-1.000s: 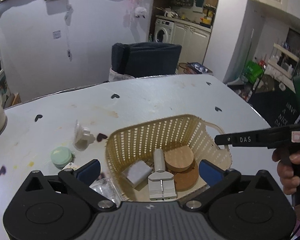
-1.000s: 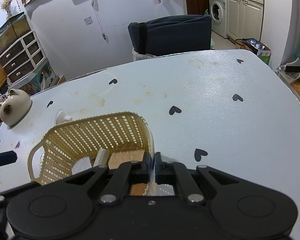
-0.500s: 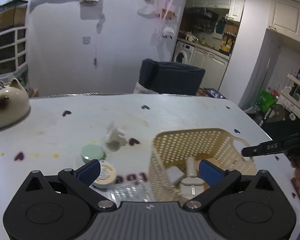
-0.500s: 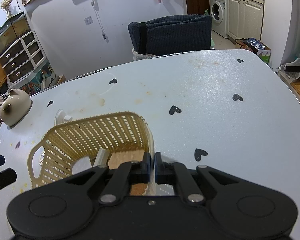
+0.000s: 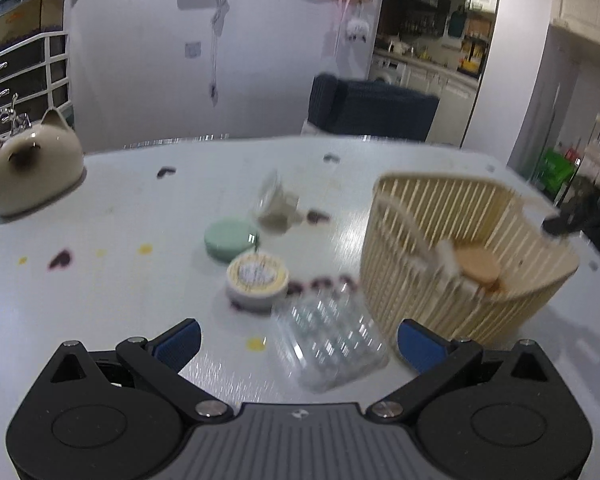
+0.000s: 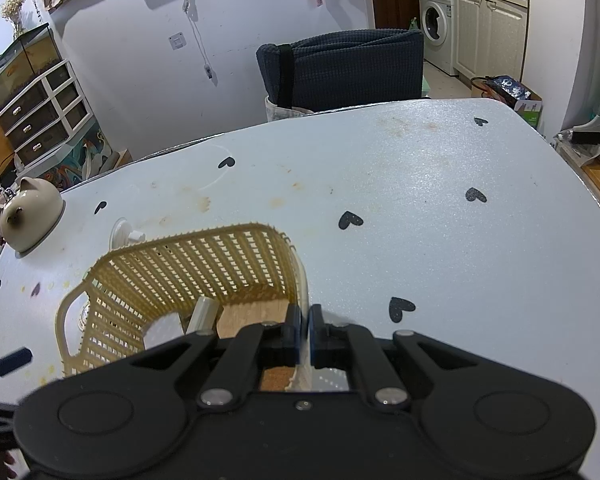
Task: Organize rigid objects
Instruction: 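Withdraw the left gripper and move it to the clear plastic pill box, then grasp the clear plastic pill box with the left gripper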
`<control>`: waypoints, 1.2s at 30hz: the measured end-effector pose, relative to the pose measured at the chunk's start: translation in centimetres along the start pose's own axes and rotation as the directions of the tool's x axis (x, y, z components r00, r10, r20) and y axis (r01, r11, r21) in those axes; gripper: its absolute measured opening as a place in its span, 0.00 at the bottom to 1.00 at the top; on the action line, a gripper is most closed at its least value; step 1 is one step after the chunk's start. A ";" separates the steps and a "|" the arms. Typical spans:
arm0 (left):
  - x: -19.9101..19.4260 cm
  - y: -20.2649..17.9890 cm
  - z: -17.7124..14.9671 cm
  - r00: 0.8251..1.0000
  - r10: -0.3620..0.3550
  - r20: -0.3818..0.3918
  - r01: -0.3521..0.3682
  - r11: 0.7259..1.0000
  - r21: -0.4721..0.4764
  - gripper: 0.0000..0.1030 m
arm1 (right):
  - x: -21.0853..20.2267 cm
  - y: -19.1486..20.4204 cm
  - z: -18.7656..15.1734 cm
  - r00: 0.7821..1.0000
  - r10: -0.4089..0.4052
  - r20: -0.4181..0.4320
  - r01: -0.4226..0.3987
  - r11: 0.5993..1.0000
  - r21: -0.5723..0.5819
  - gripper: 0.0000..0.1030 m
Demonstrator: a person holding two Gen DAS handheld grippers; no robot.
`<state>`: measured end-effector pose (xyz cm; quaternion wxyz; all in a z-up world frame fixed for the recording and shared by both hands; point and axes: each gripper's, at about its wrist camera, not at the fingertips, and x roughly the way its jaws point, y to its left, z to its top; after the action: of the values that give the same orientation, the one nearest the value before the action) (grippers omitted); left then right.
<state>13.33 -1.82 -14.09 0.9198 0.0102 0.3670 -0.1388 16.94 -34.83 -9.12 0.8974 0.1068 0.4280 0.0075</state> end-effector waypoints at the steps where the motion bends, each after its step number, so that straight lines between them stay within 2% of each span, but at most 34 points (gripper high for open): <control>1: 0.4 -0.1 -0.4 1.000 0.010 -0.013 -0.010 1.000 0.001 1.00 | 0.0 0.0 0.0 1.000 0.000 0.000 0.000 1.000 0.000 0.04; 4: 1.6 -0.4 -1.2 0.998 0.041 -0.052 -0.040 0.999 0.019 1.00 | 0.0 0.0 0.0 1.000 -0.001 0.000 0.001 1.000 0.000 0.04; 11: 3.3 -1.6 -2.4 0.994 0.086 -0.068 -0.078 0.990 0.117 1.00 | 0.0 0.0 0.0 1.000 -0.001 0.000 0.001 1.000 -0.001 0.04; 20: 3.7 0.8 -1.7 0.981 0.191 -0.045 -0.188 0.981 0.052 1.00 | 0.0 0.0 0.0 1.000 -0.001 0.000 0.001 1.000 -0.001 0.04; 28: 3.9 3.0 -0.9 0.961 0.272 -0.058 -0.271 0.962 0.022 1.00 | 0.1 0.0 -0.1 1.000 0.000 -0.001 0.000 1.000 -0.002 0.04; 31: 3.6 2.9 -0.6 0.971 0.232 -0.055 -0.232 0.973 0.001 1.00 | 0.1 0.0 -0.1 1.000 0.000 -0.002 0.000 1.000 -0.003 0.04; 36: 3.3 1.0 -0.4 0.994 0.111 -0.021 -0.110 0.993 0.034 1.00 | 0.1 0.0 -0.2 1.000 0.000 -0.001 0.000 1.000 -0.002 0.04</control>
<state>15.58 -1.66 -16.72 0.9216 0.0470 0.3738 -0.0934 16.83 -34.82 -9.32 0.8973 0.1059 0.4285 0.0080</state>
